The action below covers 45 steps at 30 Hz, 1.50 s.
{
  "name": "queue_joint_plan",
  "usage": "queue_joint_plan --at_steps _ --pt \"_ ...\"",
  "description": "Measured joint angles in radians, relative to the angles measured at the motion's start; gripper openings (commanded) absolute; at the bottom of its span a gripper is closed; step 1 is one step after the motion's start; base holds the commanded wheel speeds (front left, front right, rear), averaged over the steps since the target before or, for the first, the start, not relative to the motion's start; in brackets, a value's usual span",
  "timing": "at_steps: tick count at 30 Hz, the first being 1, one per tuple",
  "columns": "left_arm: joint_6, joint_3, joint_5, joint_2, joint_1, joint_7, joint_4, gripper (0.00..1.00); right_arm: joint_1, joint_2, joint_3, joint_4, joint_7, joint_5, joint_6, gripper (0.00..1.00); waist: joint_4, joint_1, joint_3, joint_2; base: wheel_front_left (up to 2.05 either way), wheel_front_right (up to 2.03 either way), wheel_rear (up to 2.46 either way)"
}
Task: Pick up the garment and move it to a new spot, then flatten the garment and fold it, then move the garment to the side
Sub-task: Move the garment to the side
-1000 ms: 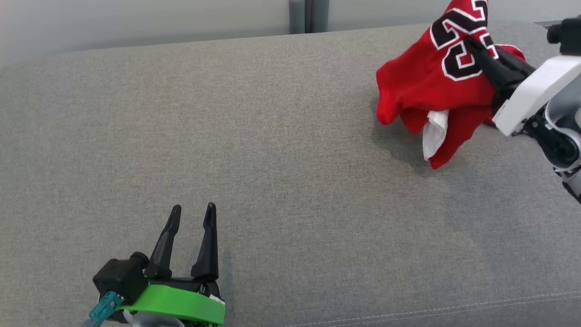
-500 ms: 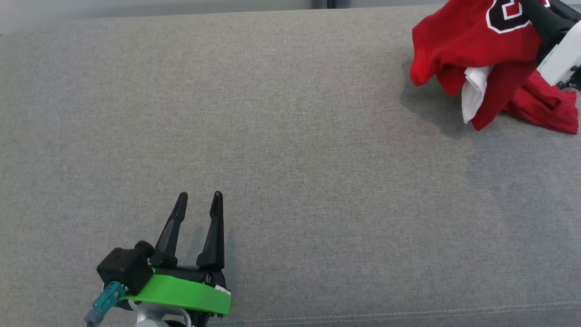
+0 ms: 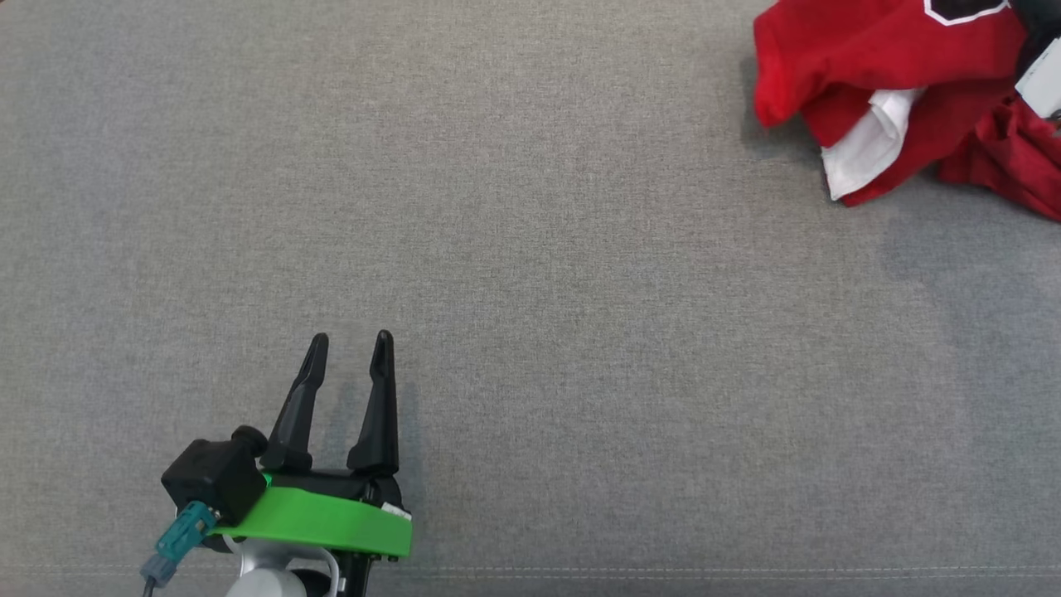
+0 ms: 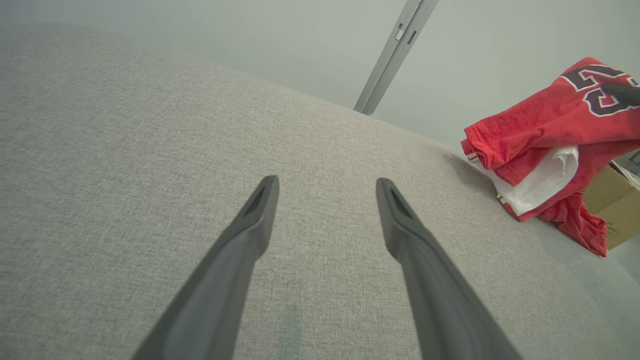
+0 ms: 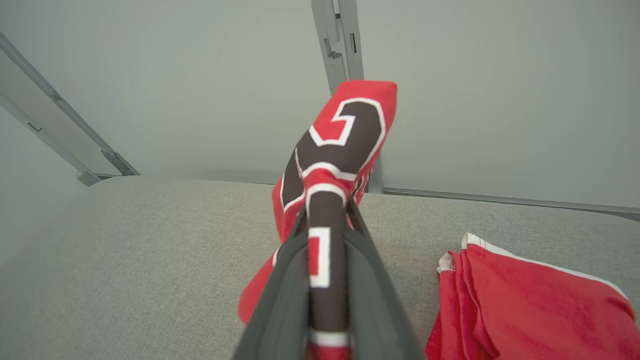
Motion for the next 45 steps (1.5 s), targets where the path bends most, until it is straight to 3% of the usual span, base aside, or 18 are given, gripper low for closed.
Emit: queue_joint_plan --at_steps 10,20,27,39,42,45 --pt "0.000 0.003 0.018 0.018 -0.005 -0.006 -0.003 1.00 0.000 -0.091 -0.037 0.086 -0.002 0.001 0.000 0.00 -0.019 0.0000 0.030 0.0000 0.00 0.00 0.00" --pt "0.000 -0.015 0.034 0.028 -0.016 0.012 -0.009 1.00 -0.004 -0.179 0.008 0.118 -0.009 -0.115 -0.013 0.00 -0.027 0.0000 0.059 0.0000 0.00 0.00 0.00" --pt "0.000 -0.023 0.036 0.029 -0.025 0.022 -0.014 1.00 -0.005 -0.251 0.064 0.175 -0.023 -0.240 -0.060 0.00 -0.015 0.0000 0.080 0.0000 0.00 0.00 0.00" --pt "0.000 -0.014 0.063 0.049 -0.036 0.038 -0.040 1.00 0.001 -0.223 0.074 0.260 -0.076 -0.277 -0.159 0.00 0.006 0.0000 0.124 0.0000 0.00 0.00 0.00" --pt "0.000 0.002 0.063 0.056 -0.036 0.039 -0.042 1.00 0.006 -0.186 0.074 0.282 -0.094 -0.277 -0.179 0.11 0.001 0.0000 0.134 0.0000 0.00 0.00 0.00" --pt "0.000 0.004 0.066 0.059 -0.036 0.046 -0.044 1.00 0.016 -0.164 0.072 0.296 -0.111 -0.277 -0.198 0.33 -0.006 0.0000 0.138 0.0000 0.00 0.00 0.00"
